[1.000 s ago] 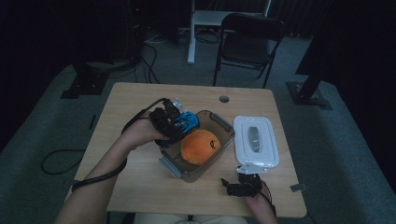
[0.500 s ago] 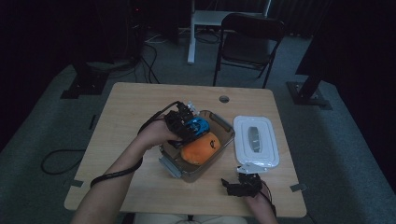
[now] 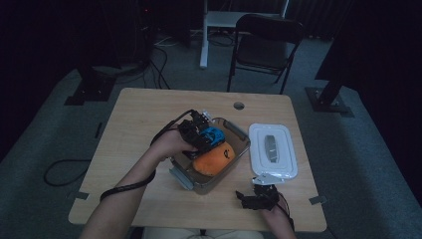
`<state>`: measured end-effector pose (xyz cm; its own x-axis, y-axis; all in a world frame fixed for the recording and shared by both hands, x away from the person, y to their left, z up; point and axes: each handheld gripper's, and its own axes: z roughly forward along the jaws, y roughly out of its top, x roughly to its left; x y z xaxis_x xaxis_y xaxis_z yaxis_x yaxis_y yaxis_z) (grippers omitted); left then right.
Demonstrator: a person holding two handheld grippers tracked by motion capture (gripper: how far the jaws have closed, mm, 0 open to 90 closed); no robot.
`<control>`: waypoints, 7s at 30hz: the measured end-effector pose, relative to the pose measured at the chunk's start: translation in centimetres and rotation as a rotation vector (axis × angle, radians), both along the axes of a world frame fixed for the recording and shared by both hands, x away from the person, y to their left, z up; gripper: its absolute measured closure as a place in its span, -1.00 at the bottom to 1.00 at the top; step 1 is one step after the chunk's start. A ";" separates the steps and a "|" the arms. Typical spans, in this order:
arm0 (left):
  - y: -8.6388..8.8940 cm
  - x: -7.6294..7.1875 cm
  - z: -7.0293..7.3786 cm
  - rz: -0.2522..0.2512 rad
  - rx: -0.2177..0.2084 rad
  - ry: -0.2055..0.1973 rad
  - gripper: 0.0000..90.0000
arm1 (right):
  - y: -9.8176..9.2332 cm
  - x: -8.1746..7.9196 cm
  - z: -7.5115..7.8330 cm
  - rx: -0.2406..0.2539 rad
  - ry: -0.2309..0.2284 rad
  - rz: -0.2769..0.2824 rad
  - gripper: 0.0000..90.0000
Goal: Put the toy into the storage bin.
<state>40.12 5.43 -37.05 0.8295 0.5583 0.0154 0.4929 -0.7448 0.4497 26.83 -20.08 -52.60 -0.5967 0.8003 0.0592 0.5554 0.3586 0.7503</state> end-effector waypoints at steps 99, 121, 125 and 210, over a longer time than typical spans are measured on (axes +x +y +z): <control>11.1 4.1 -11.5 0.213 -0.176 -0.130 -0.91 | 1.8 4.1 2.2 0.029 -0.039 -0.049 -0.70; 11.7 -0.1 -11.0 0.176 -0.164 -0.144 -0.92 | 2.7 5.1 2.2 0.035 -0.053 -0.035 -0.70; 11.7 -0.9 -11.2 0.171 -0.180 -0.138 -0.92 | 2.8 5.7 2.2 0.039 -0.060 -0.043 -0.70; 8.2 -6.3 -13.1 0.105 -0.240 -0.159 -0.94 | -6.5 10.0 1.9 -0.022 -0.036 -0.496 0.49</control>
